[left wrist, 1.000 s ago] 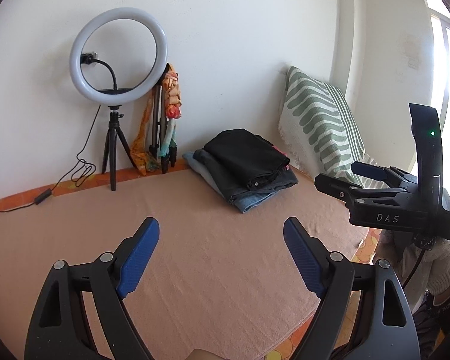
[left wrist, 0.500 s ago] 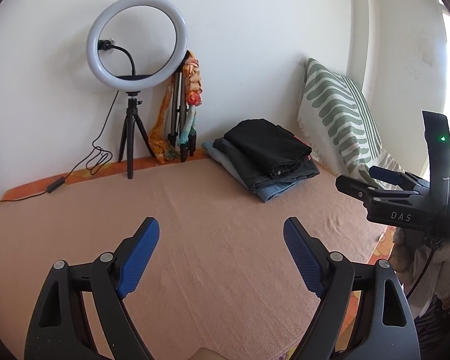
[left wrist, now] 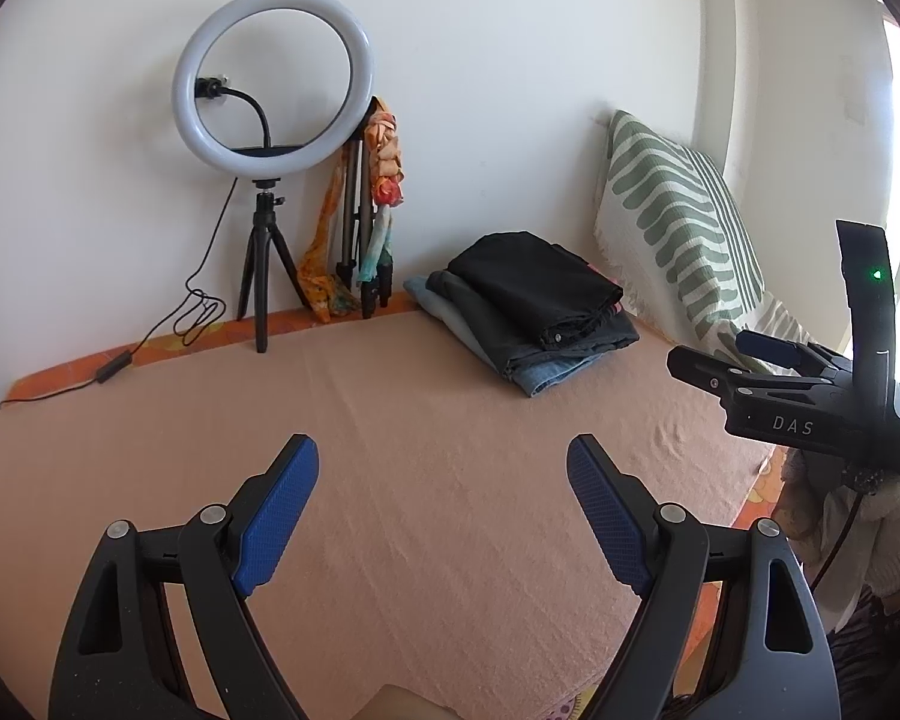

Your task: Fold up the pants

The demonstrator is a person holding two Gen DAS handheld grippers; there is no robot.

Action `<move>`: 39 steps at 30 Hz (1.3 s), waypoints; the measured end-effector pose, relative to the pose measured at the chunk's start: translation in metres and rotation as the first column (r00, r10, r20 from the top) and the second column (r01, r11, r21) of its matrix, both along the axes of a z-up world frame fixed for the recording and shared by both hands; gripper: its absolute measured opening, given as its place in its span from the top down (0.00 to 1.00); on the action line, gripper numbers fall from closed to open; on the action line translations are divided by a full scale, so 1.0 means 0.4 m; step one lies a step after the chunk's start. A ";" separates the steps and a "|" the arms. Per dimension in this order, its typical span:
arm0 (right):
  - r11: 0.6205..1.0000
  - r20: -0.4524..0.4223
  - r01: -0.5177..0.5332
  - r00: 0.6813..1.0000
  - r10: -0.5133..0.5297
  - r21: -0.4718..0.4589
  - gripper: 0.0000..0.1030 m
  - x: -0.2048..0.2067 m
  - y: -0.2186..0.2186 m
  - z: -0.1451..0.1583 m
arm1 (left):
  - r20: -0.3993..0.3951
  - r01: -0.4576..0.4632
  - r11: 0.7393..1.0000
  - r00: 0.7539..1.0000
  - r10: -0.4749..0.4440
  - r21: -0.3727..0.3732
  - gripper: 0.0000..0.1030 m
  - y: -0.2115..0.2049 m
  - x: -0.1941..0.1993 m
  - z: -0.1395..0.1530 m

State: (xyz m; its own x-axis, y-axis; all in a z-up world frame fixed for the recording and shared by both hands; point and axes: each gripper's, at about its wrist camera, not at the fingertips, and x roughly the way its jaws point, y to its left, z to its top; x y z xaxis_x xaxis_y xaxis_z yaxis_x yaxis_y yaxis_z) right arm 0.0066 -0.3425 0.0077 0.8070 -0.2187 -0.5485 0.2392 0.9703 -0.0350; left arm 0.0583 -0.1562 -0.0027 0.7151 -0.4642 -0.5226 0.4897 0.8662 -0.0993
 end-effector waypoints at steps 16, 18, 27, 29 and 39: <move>1.000 -0.001 0.010 1.000 -0.010 0.021 0.00 -0.007 -0.015 -0.003 | -0.003 -0.012 1.000 1.000 0.012 0.009 0.13 -0.005 0.004 -0.003; 1.000 0.000 0.008 1.000 -0.008 0.021 0.00 -0.005 -0.013 -0.003 | 0.002 -0.013 1.000 1.000 0.013 0.008 0.08 -0.003 0.003 -0.003; 1.000 -0.003 0.001 1.000 -0.001 0.023 0.00 0.001 -0.014 0.000 | 0.005 -0.006 1.000 1.000 0.006 0.004 0.06 -0.001 0.004 0.002; 1.000 -0.003 0.000 1.000 0.000 0.025 0.00 0.001 -0.015 0.000 | 0.004 -0.003 1.000 1.000 0.003 0.006 0.06 -0.002 0.005 0.001; 1.000 -0.008 -0.005 1.000 0.006 0.027 0.00 0.007 -0.008 -0.002 | 0.004 0.003 1.000 1.000 -0.003 0.005 0.06 -0.001 0.007 0.004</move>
